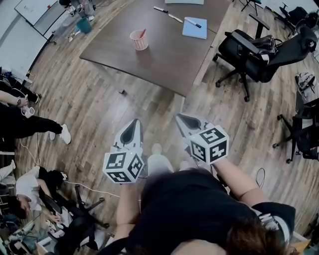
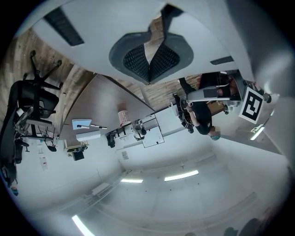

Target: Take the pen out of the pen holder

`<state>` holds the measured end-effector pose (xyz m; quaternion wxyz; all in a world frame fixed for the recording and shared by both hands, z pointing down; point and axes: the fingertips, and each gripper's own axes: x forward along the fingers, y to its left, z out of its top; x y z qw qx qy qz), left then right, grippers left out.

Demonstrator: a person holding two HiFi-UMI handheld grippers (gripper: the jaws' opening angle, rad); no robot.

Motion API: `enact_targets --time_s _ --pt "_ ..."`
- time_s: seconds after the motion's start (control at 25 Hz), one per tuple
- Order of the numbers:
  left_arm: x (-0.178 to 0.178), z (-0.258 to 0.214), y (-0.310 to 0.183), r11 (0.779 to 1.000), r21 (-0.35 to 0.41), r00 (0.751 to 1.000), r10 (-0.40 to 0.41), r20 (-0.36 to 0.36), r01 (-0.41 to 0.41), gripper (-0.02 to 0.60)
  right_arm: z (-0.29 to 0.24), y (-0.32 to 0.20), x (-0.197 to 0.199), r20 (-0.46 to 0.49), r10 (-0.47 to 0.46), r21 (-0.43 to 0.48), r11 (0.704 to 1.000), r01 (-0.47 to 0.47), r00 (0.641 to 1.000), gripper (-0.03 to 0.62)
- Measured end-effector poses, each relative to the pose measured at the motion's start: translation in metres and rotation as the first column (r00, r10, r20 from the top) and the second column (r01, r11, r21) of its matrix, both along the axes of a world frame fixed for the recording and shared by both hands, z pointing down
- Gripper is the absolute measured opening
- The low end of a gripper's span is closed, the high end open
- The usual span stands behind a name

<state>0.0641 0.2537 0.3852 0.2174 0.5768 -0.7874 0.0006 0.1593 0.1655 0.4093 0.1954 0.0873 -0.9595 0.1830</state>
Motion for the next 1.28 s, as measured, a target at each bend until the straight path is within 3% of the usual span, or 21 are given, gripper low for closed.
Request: enact_targets --time_s 0.6,0.92,1.28 --pt "-0.137 0.012 -0.031 0.982 -0.022 0.982 0.188 0.001 -0.188 0.028 0.006 -0.012 -0.135 -0.024 0.121 -0.011 0.993 -0.121 0.992 0.015" --pt "-0.179 0.020 -0.059 0.973 -0.011 0.973 0.230 -0.004 -0.230 0.028 0.015 -0.031 -0.156 -0.068 0.182 -0.005 0.983 -0.183 0.981 0.016" --pt "-0.188 0.028 -0.128 0.960 -0.056 0.962 0.274 0.006 -0.273 0.029 0.020 -0.094 -0.174 -0.063 0.158 -0.026 0.987 -0.160 0.985 0.015"
